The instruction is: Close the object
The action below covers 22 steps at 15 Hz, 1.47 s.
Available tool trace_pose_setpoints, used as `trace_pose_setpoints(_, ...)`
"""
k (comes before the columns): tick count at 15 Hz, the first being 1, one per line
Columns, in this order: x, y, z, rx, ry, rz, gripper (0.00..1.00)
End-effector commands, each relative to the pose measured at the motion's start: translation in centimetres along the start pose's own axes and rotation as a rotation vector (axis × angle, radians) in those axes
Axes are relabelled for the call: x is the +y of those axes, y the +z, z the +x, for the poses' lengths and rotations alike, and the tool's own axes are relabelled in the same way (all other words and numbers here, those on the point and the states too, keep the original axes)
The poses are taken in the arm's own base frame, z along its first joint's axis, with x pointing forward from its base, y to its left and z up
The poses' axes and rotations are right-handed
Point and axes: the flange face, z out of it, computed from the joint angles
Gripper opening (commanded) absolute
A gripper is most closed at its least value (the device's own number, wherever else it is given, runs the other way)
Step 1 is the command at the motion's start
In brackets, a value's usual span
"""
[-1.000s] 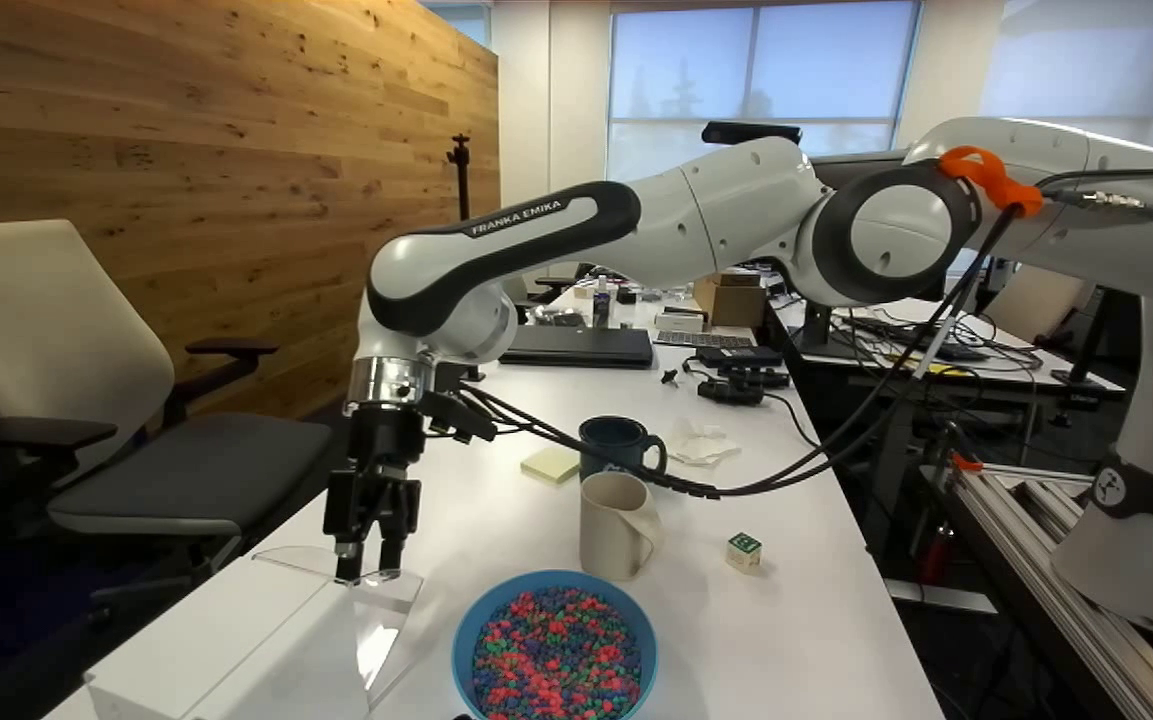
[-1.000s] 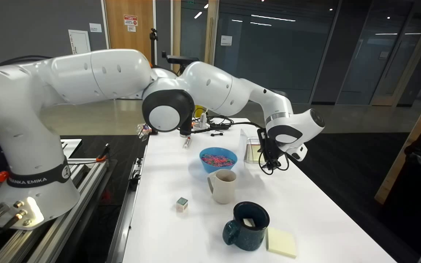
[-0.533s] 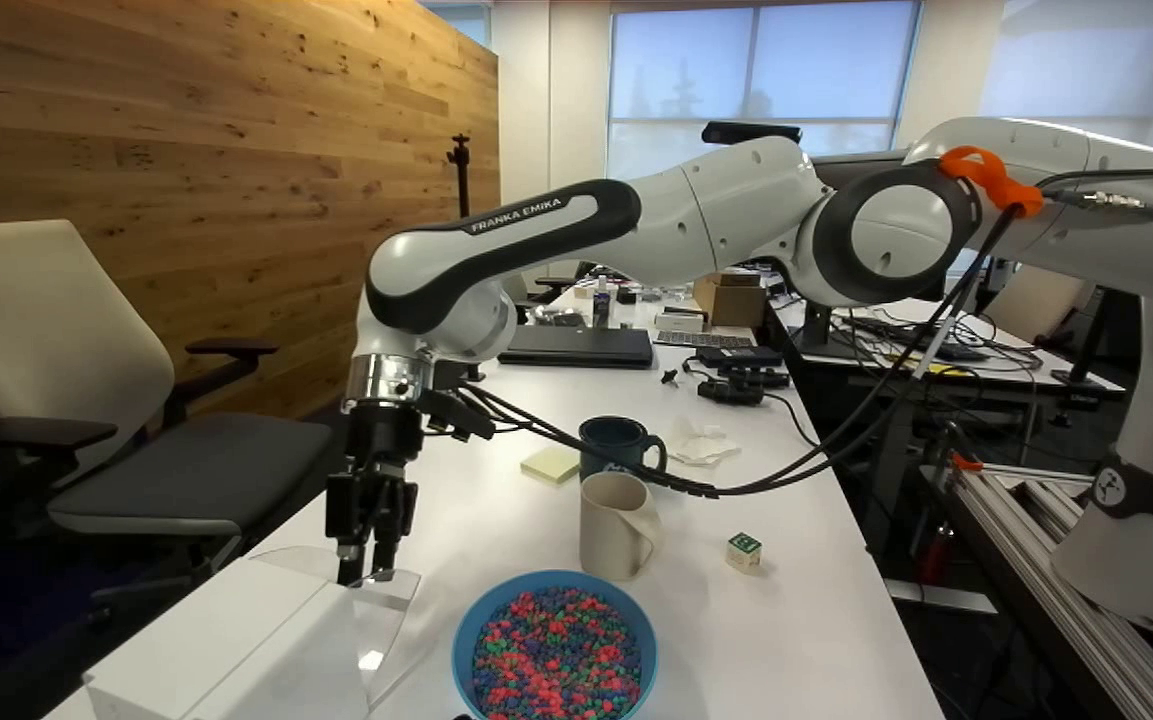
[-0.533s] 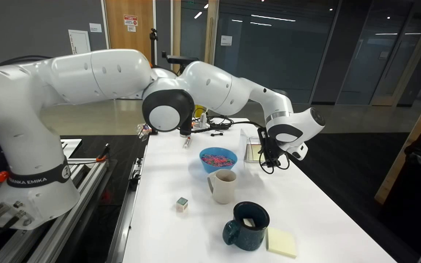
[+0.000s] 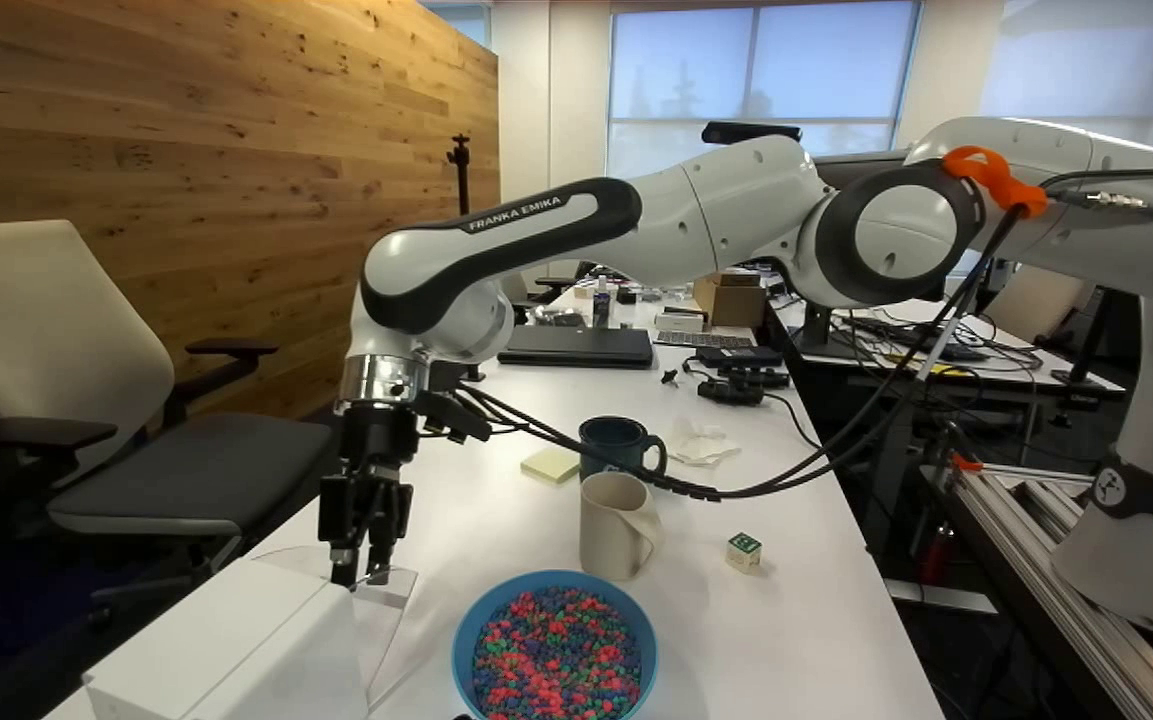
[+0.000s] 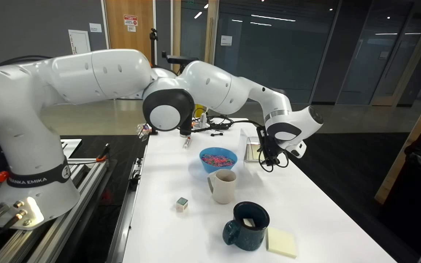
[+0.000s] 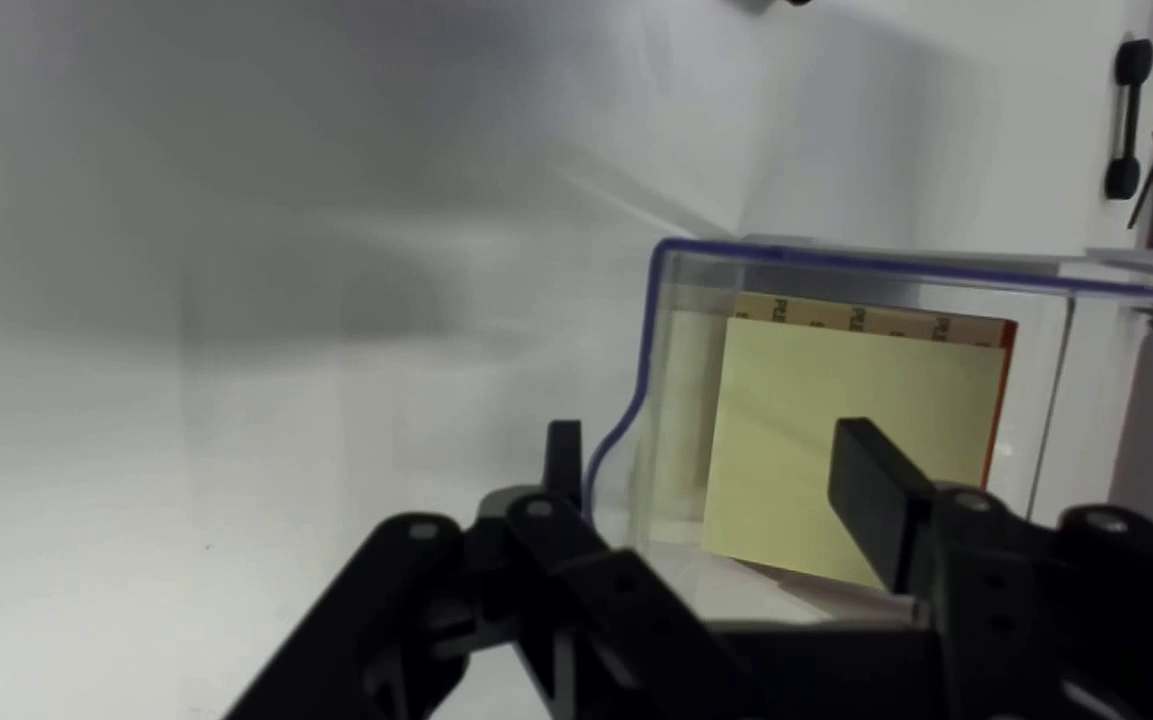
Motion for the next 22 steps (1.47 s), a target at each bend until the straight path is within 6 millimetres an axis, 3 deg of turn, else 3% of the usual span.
trace_pose_setpoints(1, -0.9, -0.4, 0.2, 0.003, -0.025, 0.013, 0.58)
trace_pose_setpoints(14, -2.7, -1.2, 0.5, 0.021, -0.065, 0.023, 0.62)
trace_pose_setpoints(15, -2.9, -1.2, 0.5, 0.023, -0.069, 0.025, 0.87)
trace_pose_setpoints(18, -3.9, -2.0, 0.6, 0.033, -0.093, 0.031, 0.99)
trace_pose_setpoints(22, -6.3, -4.8, 0.8, 0.069, -0.164, 0.047, 1.0)
